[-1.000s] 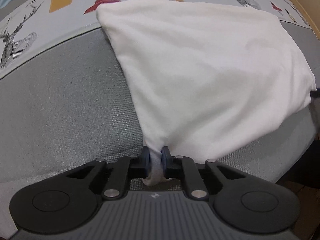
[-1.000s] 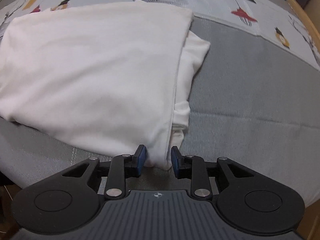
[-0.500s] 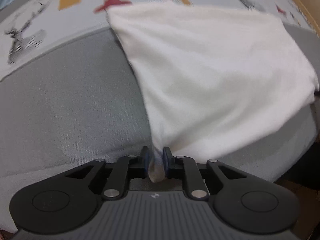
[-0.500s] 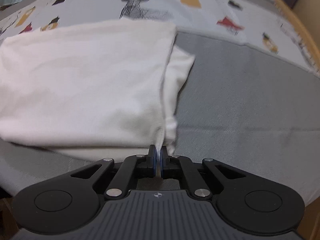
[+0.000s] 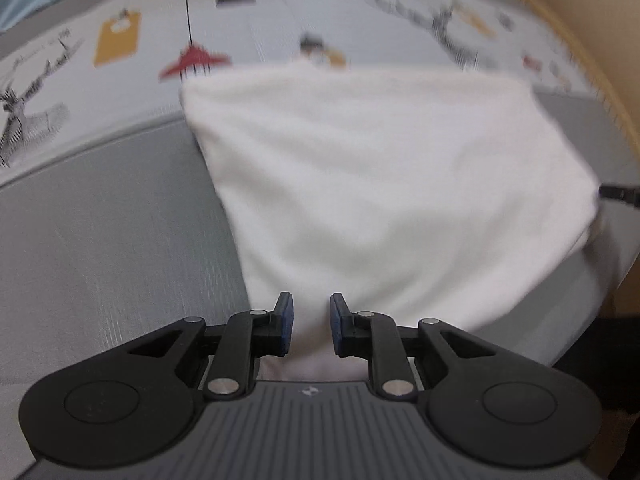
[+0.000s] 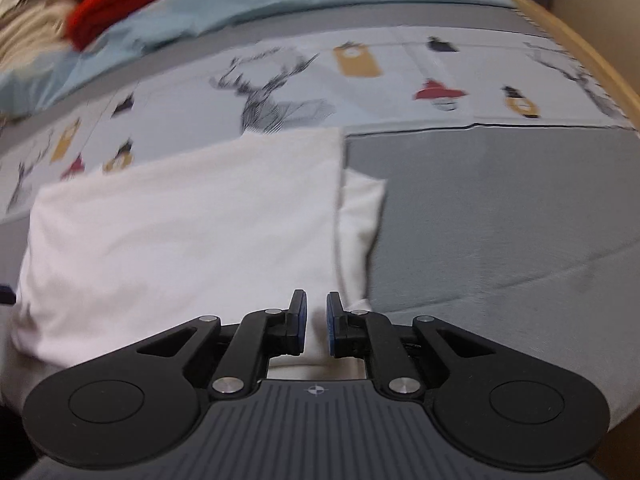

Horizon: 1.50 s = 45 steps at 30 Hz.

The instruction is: Fold small clothes

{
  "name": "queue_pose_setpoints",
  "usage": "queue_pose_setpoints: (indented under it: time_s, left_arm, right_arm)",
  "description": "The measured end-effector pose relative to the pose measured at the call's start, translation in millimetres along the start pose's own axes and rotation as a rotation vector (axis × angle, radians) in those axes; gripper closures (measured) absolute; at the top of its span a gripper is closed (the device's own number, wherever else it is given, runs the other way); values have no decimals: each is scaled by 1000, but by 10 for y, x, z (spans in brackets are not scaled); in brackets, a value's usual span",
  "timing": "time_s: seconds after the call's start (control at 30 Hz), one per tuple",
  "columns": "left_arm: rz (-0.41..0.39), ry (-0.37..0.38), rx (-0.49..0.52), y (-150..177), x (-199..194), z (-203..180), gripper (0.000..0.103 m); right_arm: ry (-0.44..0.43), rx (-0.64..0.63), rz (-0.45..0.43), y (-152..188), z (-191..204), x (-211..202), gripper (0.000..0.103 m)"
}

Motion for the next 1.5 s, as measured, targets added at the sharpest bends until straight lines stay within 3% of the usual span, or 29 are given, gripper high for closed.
queue_pose_setpoints:
  time_s: [0.1,0.2,0.3,0.47,0.57,0.67,0.73,0.8,0.93,1.0,1.1,1.2,1.37,1.5]
  left_arm:
    - [79,-67,40,101,157,43,82]
    - [62,-73,45,50,108,46,82]
    - [27,-50,32,-14,30,50,82]
    - [69,-85,13,30,109,145,82]
    - [78,-110,23,49,115,180,79]
    - [28,-139,30,35,-27,192,71]
    - [-17,-130,9,46,-160,175,55]
    - [-35,-114,4,66,-289,141,52]
    - [-150,-239,70,43,-759,47,46]
    - [-233,-214,19,43,-1025,11,43]
    - [-362,-162,-74,81,-1364,-20,25]
    - [-414,-168,-79,138,-1457,-61,22]
    - [-461,-141,-141,188,-1495,-33,22]
    - [-480,-192,-107,221,-1493,-80,22]
  right_arm:
    - [56,-81,97,114,87,266,93]
    - [106,-119,197,264,89,451,93]
    - [108,-130,186,216,131,420,93]
    - [110,-143,196,252,116,432,93]
    - [116,-163,196,251,136,406,93]
    - [116,-157,188,214,138,360,93]
    - [112,-147,146,145,146,266,92]
    - [115,-125,74,36,149,135,90]
    - [115,-32,-104,-198,165,-267,86]
    - [103,-10,-180,-259,243,-480,82]
    - [43,-14,-297,-309,499,-831,75]
    - [-31,-28,-378,-244,754,-1090,68]
    - [-91,-18,-386,-41,1050,-1147,67]
    - [-102,-11,-395,26,1276,-1128,67]
Point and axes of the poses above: each gripper's, at about its wrist camera, not at the fingertips, and x roughly the way its jaws point, z to its left, y to its underside, the point moved 8 cm from there along x, roughly the way its jaws point, and after that the axes turned 3 degrees about y, right-handed, at the moved point
